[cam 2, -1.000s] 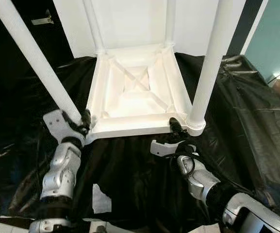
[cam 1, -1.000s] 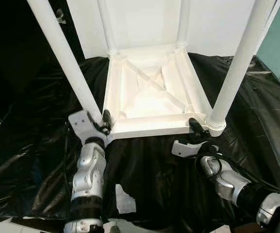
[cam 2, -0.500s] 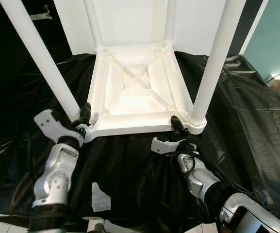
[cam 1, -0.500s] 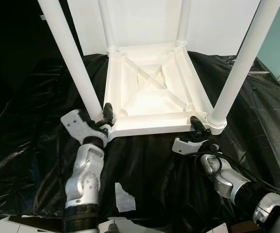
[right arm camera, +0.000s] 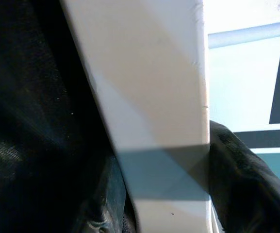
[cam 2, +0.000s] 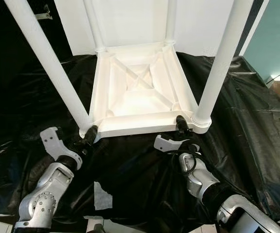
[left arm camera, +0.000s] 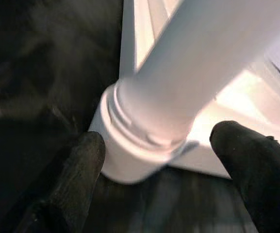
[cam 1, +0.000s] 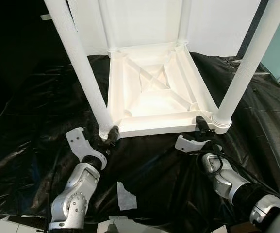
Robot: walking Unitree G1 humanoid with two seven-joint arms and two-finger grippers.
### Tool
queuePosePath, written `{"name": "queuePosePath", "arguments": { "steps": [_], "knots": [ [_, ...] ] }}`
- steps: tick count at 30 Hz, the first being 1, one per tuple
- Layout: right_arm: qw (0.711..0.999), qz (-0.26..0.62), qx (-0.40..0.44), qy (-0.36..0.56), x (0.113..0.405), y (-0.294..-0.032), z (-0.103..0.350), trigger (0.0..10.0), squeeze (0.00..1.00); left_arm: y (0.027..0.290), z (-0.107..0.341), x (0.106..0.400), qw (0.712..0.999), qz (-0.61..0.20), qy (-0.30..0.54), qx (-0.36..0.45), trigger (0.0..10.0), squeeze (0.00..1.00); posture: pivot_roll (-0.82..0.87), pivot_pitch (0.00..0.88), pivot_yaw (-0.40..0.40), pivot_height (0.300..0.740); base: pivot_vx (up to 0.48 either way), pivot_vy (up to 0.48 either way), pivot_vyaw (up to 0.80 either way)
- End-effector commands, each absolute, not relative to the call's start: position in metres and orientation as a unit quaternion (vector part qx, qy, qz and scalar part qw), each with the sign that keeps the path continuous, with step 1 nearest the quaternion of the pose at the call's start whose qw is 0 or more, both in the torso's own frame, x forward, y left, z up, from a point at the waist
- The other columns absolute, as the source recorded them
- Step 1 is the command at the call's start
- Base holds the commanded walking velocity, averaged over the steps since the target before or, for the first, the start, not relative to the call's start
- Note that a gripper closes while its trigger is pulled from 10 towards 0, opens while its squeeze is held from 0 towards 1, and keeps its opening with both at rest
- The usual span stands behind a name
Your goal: Building children table
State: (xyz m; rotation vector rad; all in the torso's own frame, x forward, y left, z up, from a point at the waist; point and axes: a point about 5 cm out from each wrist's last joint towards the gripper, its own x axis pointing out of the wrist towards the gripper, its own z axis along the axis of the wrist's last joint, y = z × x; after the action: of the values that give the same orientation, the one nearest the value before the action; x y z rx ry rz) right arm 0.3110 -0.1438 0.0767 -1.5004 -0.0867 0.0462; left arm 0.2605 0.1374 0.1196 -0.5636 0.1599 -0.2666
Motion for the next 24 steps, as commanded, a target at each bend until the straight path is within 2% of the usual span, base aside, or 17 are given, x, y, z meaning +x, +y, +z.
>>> {"name": "queuePosePath", "arguments": {
  "steps": [1,24],
  "knots": [
    [0.74,0.002,-0.672,-0.035,0.3099,-0.148,0.076,10.0,0.0,0.1092,0.1267,0.2459,0.871,-0.389,0.036,-0.297,10.0,0.0,0.0,0.032,0.008,0.74,0.0,0.0,0.0],
    [0.736,-0.014,-0.676,-0.033,0.3168,-0.1506,0.0838,10.0,0.0,0.1086,0.1219,0.2469,0.872,-0.39,0.051,-0.292,10.0,0.0,0.0,0.024,-0.001,0.74,0.0,0.0,0.0]
  ]
}}
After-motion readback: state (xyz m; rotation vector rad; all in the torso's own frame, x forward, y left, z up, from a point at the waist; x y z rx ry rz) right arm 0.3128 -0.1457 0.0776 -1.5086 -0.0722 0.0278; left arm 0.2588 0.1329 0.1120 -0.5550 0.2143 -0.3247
